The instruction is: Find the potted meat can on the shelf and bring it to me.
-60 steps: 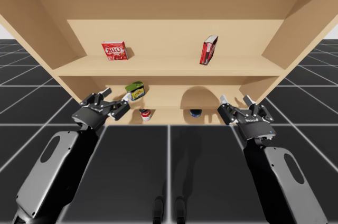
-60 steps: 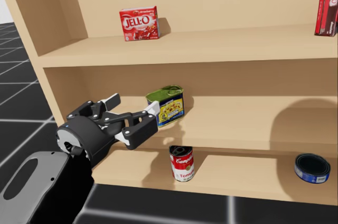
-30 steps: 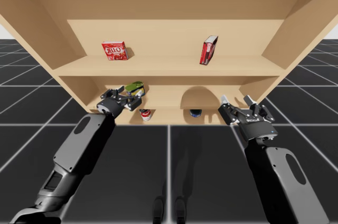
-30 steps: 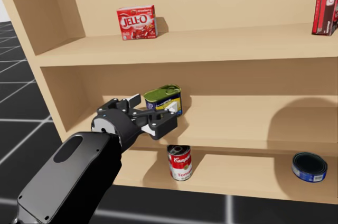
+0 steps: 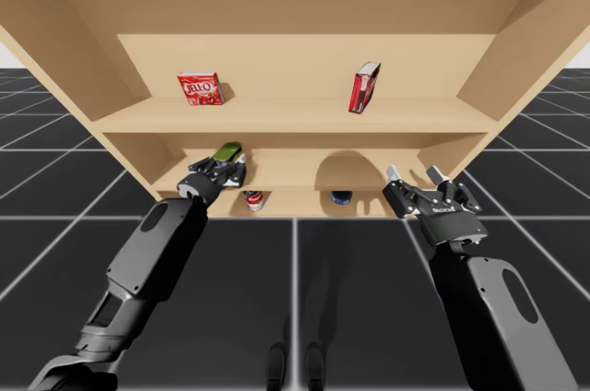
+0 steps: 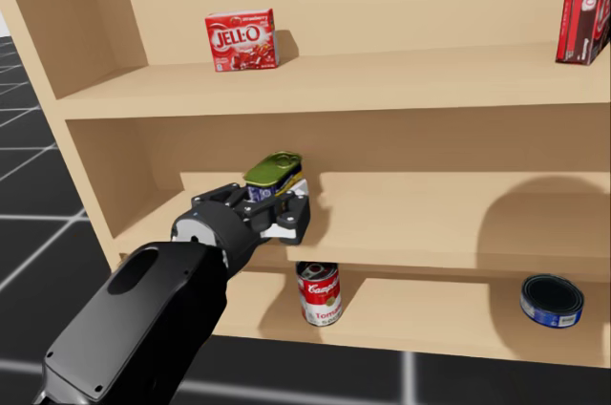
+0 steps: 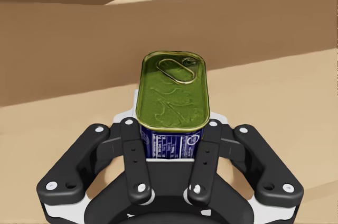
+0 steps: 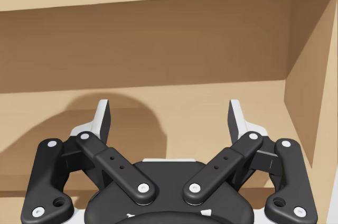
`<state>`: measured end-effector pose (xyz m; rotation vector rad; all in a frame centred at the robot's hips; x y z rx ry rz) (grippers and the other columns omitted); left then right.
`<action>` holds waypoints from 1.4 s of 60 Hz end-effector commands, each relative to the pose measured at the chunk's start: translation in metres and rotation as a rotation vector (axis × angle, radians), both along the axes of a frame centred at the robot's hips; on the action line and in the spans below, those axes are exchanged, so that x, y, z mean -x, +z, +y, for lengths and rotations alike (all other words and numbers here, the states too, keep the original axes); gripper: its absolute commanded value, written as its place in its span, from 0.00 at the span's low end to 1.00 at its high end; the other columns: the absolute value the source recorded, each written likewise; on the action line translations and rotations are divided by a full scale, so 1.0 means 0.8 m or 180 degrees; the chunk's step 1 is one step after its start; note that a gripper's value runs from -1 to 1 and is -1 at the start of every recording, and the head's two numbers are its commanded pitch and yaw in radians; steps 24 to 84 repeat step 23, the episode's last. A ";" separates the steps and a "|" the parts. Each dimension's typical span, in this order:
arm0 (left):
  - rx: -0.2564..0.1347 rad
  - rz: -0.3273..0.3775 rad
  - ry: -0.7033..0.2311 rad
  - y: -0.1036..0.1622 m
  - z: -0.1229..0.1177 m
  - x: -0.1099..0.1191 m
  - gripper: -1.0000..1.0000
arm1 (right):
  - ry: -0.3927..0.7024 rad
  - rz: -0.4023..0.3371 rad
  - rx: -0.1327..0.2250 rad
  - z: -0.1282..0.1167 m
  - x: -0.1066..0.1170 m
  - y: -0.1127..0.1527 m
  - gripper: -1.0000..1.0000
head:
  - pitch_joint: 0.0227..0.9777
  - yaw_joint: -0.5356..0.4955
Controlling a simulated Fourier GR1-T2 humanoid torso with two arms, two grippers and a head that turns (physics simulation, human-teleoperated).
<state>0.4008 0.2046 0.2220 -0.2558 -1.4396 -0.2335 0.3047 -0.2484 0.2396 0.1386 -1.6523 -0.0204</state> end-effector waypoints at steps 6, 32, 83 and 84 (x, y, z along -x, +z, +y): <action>-0.0081 -0.0140 -0.0225 0.030 0.004 0.063 1.00 | 0.0001 -0.0001 0.0003 0.000 0.000 0.000 0.00 | 0.52 0.73; -0.0157 -0.0168 -0.0332 0.039 0.033 0.154 1.00 | -0.0003 -0.0011 0.0026 0.000 0.000 -0.001 0.00 | 0.52 0.73; -0.0157 -0.0168 -0.0332 0.039 0.033 0.154 1.00 | -0.0003 -0.0011 0.0026 0.000 0.000 -0.001 0.00 | 0.52 0.73; -0.0157 -0.0168 -0.0332 0.039 0.033 0.154 1.00 | -0.0003 -0.0011 0.0026 0.000 0.000 -0.001 0.00 | 0.52 0.73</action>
